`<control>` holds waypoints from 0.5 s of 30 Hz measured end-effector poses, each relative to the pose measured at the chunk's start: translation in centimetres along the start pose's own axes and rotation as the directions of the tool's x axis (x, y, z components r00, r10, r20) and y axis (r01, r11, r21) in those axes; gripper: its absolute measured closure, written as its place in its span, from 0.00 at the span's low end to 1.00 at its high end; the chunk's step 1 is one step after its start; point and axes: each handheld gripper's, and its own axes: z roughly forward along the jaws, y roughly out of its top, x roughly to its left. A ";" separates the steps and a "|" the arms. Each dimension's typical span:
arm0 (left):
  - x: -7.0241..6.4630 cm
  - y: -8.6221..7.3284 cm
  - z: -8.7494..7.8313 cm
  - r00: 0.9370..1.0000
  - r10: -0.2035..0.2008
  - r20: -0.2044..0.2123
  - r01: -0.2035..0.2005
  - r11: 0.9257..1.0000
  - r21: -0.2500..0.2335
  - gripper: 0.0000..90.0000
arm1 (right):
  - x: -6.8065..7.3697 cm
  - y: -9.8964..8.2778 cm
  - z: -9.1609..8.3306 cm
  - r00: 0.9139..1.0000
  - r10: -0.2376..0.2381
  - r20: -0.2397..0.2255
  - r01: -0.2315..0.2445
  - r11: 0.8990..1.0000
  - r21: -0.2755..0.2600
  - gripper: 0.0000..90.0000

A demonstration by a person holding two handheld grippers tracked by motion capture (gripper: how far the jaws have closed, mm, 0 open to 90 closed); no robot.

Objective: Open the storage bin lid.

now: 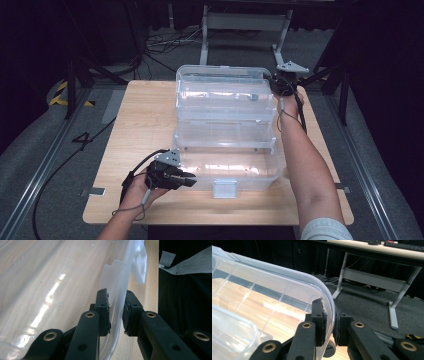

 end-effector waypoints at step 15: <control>0.0 0.0 0.0 1.000 0.000 0.002 0.000 1.000 -0.003 0.86 | -0.8 -1.2 1.4 0.998 0.036 -0.051 -0.036 0.999 0.013 0.90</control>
